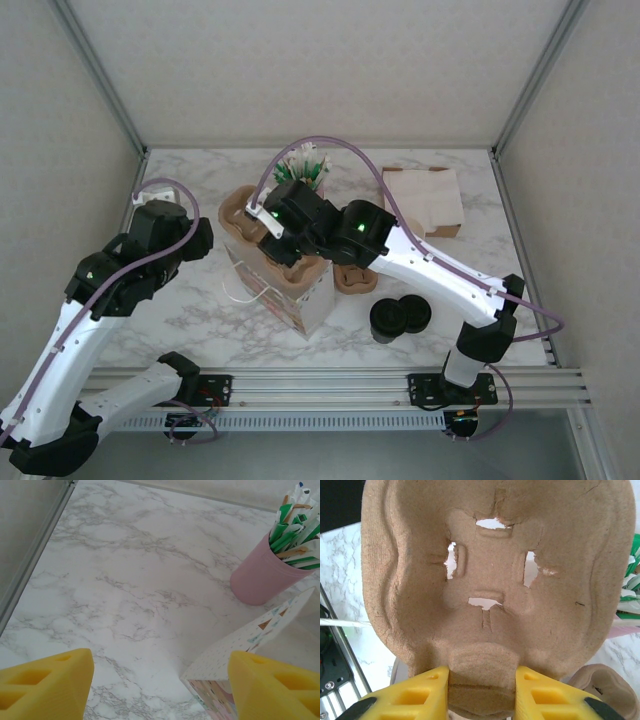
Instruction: Pack the takeout coffee
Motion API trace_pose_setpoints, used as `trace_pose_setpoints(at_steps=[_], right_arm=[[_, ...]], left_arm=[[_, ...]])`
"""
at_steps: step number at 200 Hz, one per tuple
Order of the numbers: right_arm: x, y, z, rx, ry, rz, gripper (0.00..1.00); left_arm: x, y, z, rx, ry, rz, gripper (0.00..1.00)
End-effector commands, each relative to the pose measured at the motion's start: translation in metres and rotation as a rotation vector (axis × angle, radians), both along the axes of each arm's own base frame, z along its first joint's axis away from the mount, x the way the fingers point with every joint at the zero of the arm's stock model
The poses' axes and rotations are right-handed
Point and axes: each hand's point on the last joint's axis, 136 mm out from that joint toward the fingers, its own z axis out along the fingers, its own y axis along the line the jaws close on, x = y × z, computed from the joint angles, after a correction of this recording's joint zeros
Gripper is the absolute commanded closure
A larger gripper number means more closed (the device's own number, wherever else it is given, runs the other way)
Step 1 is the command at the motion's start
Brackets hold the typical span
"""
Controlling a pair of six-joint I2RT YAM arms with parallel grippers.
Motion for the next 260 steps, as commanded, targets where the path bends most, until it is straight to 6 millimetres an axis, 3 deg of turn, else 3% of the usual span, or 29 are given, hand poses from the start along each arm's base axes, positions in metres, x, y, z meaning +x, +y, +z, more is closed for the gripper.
trace_pose_setpoints(at_steps=[1, 99, 195, 260], right_arm=[[-0.001, 0.005, 0.031, 0.095, -0.037, 0.003, 0.68], [0.000, -0.012, -0.025, -0.038, 0.015, -0.048, 0.69], [-0.007, -0.019, -0.040, -0.056, 0.062, -0.058, 0.69], [-0.005, -0.020, -0.065, -0.121, 0.108, -0.098, 0.69]], left_arm=[[-0.001, 0.000, -0.002, -0.016, 0.004, 0.004, 0.29], [0.000, -0.002, -0.004, -0.012, 0.015, -0.001, 0.27], [0.003, -0.016, -0.007, -0.049, 0.037, -0.057, 0.26], [0.004, -0.022, -0.012, -0.056, 0.062, -0.074, 0.25]])
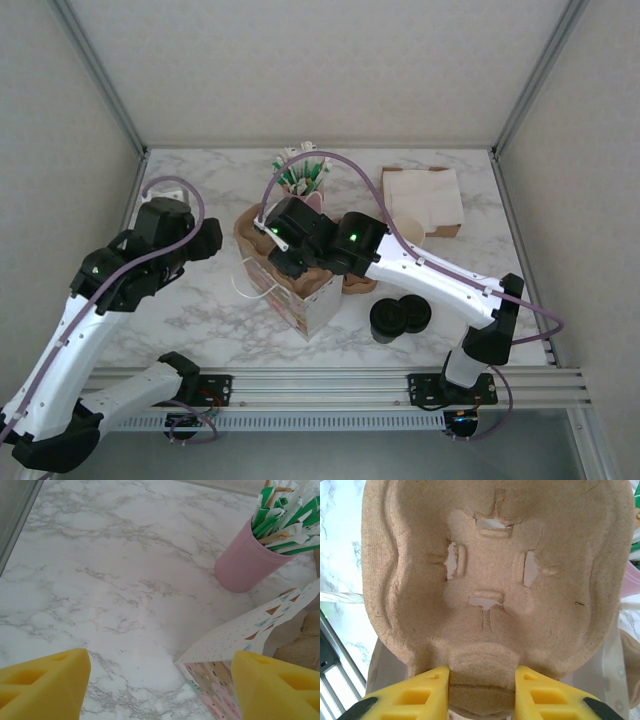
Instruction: Pack the takeout coffee
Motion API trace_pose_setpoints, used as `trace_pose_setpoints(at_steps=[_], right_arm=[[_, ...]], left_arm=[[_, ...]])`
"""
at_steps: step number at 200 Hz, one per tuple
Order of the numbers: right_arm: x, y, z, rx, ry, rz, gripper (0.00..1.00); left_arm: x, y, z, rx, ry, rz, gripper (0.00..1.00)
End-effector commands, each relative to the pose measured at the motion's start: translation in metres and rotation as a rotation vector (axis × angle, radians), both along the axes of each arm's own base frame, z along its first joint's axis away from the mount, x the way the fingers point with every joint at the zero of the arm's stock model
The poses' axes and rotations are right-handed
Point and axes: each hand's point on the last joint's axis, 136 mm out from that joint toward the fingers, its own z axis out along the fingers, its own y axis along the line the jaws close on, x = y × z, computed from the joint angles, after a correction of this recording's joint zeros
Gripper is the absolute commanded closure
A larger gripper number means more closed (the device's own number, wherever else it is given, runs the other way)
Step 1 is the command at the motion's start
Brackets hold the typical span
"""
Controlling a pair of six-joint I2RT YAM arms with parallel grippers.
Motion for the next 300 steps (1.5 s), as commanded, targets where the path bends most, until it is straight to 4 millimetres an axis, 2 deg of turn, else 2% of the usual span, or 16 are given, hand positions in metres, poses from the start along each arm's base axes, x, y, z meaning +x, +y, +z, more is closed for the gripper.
trace_pose_setpoints(at_steps=[1, 43, 91, 145, 194, 238, 300], right_arm=[[-0.003, -0.002, -0.013, -0.029, 0.032, -0.020, 0.69], [-0.003, -0.003, -0.027, -0.069, 0.054, -0.037, 0.69], [-0.001, -0.007, -0.034, -0.094, 0.060, -0.059, 0.69], [0.000, -0.005, -0.024, -0.031, 0.057, -0.088, 0.69], [0.001, -0.006, -0.025, -0.033, 0.065, -0.110, 0.69], [0.001, -0.008, -0.026, -0.041, 0.062, -0.118, 0.69], [0.002, -0.012, -0.021, -0.040, 0.061, -0.133, 0.69]], left_arm=[[0.001, -0.005, -0.003, -0.015, 0.017, -0.014, 0.25], [0.003, -0.009, -0.005, -0.021, 0.031, -0.028, 0.25], [0.004, -0.018, -0.009, -0.046, 0.046, -0.059, 0.25], [0.007, -0.039, -0.021, -0.061, 0.100, -0.157, 0.25], [0.015, -0.046, -0.036, -0.035, 0.128, -0.180, 0.34], [0.019, -0.048, -0.044, -0.044, 0.144, -0.188, 0.36], [0.022, -0.042, -0.056, -0.067, 0.172, -0.159, 0.39]])
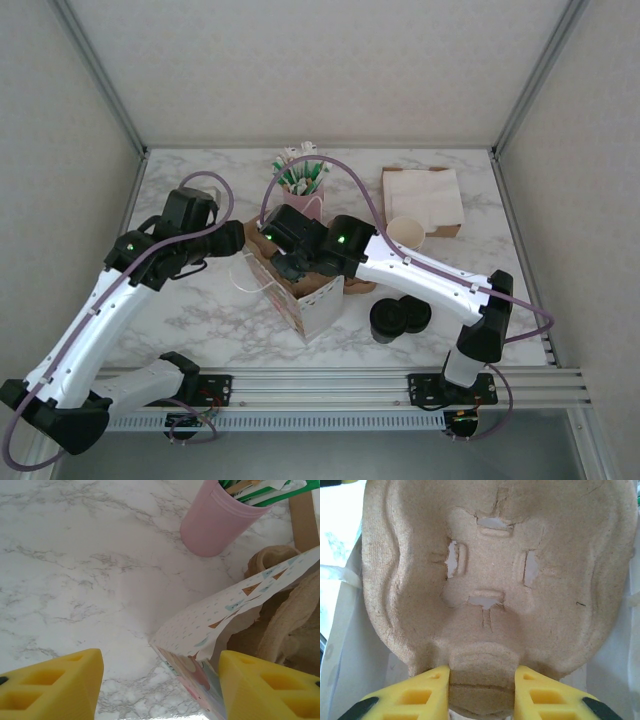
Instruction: Pack the takeout coffee
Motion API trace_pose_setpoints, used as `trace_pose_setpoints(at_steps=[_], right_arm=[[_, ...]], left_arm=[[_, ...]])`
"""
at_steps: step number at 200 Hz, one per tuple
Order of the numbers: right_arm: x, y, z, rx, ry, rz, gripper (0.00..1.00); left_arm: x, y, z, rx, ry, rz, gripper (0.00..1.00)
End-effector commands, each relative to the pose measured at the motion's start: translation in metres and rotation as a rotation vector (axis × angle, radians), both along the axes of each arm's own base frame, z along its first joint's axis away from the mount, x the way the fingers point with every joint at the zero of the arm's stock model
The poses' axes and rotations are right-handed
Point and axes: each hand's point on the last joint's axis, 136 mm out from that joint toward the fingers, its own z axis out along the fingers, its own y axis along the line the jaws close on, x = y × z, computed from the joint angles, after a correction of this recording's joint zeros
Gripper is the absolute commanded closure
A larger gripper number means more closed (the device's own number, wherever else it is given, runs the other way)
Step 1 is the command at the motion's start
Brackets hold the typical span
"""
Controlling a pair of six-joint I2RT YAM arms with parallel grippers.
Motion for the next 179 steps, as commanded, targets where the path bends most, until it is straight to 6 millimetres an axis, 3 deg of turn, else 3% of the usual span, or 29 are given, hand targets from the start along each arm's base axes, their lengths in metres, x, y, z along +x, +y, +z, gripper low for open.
trace_pose_setpoints(at_steps=[1, 64, 119, 179], right_arm=[[-0.002, -0.007, 0.008, 0.001, -0.008, -0.020, 0.69], [-0.003, -0.013, -0.012, -0.103, 0.031, -0.026, 0.70], [-0.001, -0.001, -0.026, -0.139, 0.062, -0.014, 0.70], [0.005, 0.010, -0.043, -0.164, 0.116, -0.020, 0.70]], left_arm=[[0.001, 0.004, -0.011, 0.003, 0.032, 0.007, 0.39], [0.001, 0.002, -0.006, -0.055, 0.026, 0.024, 0.39], [-0.006, -0.012, 0.003, -0.139, 0.024, -0.028, 0.37], [-0.012, 0.004, 0.023, -0.169, -0.072, 0.049, 0.33]])
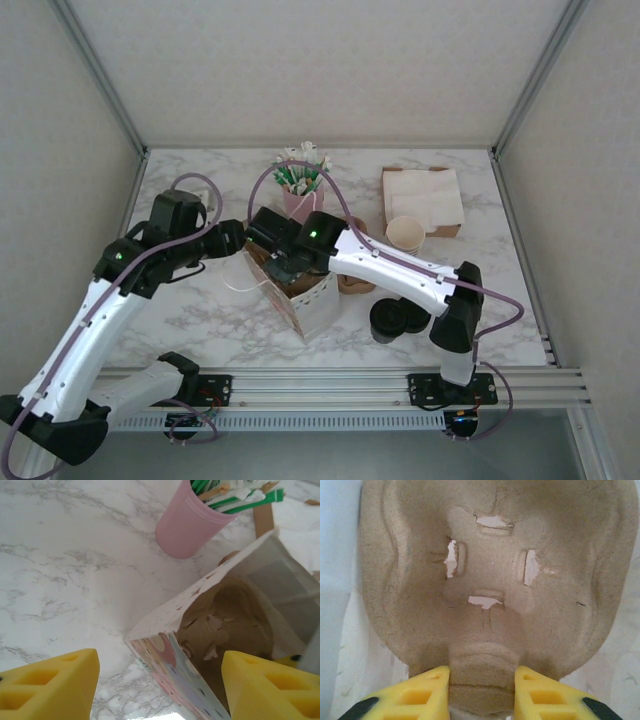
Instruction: Pack the takeout coffee
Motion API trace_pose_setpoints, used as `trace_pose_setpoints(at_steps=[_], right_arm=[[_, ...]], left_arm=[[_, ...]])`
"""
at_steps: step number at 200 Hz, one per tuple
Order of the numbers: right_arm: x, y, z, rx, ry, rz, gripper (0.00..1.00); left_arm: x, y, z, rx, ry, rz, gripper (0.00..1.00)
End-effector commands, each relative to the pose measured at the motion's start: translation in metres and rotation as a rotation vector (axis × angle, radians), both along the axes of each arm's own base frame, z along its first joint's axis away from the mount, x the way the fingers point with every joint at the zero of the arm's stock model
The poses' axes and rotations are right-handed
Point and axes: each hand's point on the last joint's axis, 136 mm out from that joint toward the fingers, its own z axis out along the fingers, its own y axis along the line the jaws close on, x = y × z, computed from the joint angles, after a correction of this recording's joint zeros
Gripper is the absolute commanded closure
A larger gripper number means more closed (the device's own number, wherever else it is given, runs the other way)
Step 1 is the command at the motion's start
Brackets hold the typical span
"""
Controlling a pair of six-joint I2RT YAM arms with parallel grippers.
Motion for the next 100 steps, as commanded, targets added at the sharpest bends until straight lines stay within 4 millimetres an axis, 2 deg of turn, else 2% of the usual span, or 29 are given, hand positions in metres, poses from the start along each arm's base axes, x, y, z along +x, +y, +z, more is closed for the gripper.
trace_pose_setpoints(at_steps=[1, 60, 100], right_arm=[[0.001, 0.001, -0.005, -0.014, 0.036, -0.012, 0.70], [0.005, 0.003, -0.027, -0.066, 0.073, -0.033, 0.70], [0.008, 0.005, -0.042, -0.096, 0.097, -0.056, 0.70]], left_arm=[[-0.001, 0.010, 0.007, -0.027, -0.041, 0.062, 0.33], [-0.004, 0.028, 0.016, -0.010, -0.096, 0.137, 0.33], [-0.009, 0.056, 0.025, 0.036, -0.153, 0.257, 0.33]])
